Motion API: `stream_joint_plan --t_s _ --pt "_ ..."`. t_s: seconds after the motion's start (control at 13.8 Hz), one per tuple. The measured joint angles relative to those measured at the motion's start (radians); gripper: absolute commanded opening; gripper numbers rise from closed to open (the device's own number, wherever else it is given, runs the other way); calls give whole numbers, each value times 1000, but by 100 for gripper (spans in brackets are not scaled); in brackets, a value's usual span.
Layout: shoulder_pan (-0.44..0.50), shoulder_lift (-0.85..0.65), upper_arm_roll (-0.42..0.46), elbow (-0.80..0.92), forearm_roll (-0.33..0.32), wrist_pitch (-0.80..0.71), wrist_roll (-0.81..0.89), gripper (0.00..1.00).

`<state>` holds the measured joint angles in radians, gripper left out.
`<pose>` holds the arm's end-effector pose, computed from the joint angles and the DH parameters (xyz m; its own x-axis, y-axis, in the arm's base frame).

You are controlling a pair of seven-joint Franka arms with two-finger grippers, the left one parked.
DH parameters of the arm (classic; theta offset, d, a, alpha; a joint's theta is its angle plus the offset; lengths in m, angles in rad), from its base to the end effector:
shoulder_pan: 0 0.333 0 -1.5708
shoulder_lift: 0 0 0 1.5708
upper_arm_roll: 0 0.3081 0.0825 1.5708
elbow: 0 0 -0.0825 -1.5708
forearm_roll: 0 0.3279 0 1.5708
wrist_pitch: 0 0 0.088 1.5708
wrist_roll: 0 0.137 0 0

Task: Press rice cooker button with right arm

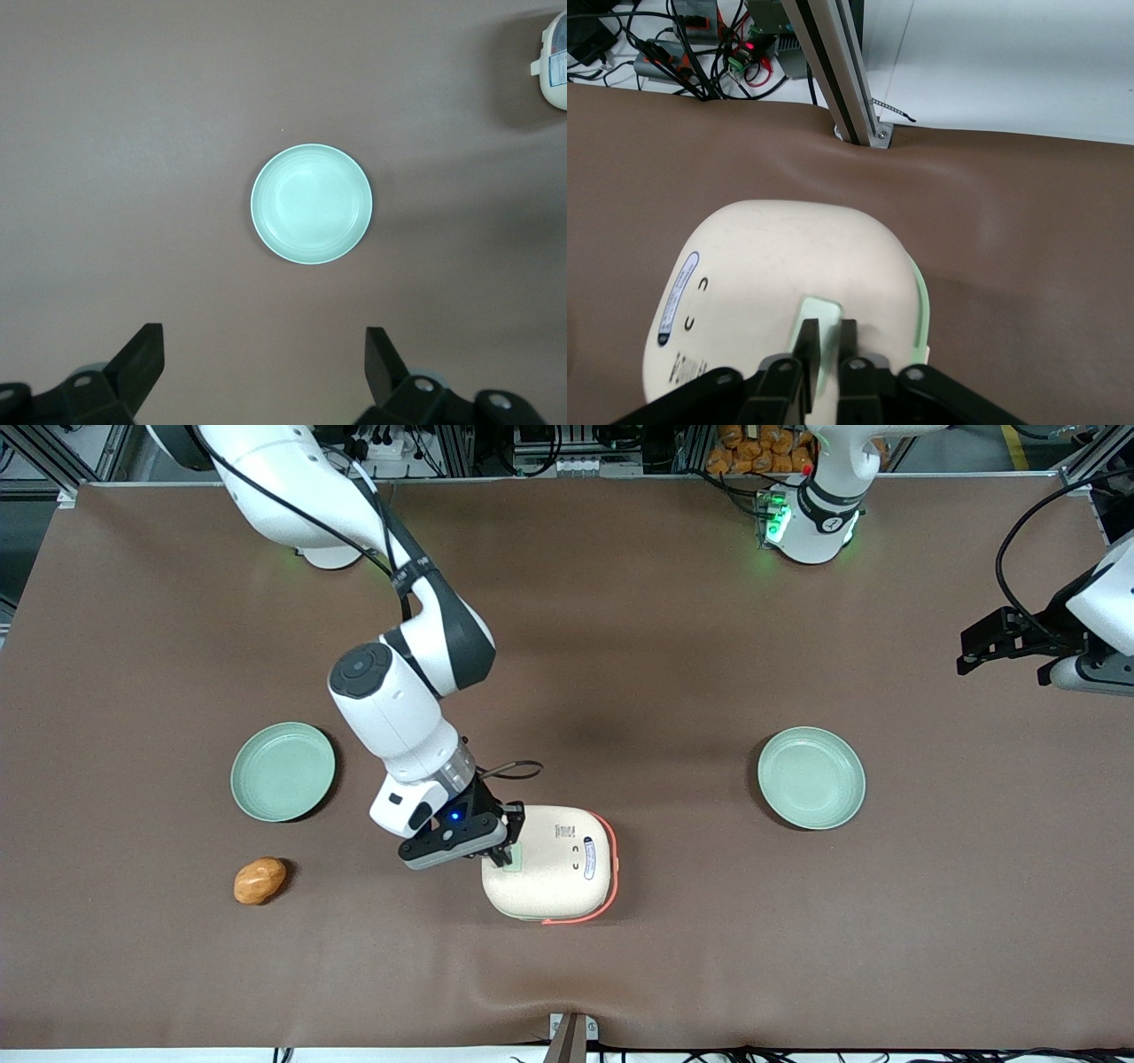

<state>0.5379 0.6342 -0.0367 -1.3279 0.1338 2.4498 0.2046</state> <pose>0.6318 0.3568 0.4040 0.8866 0.1591 0.4343 0.2645 -0.9447 -0.1940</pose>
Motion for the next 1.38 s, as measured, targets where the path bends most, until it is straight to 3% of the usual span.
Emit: stream_joint_plan --t_s 0.07,0.44,0.73,1.02,1.38 --pt "-1 -30 -2 2 0 -54 0 100" --pt "-20 -152 -7 -2 1 -209 9 100" --pt "-87 -248 -4 -8 1 -447 9 100" --pt "-245 -387 82 -55 1 -675 9 100" --pt "-516 -514 194 -78 -2 -949 7 100"
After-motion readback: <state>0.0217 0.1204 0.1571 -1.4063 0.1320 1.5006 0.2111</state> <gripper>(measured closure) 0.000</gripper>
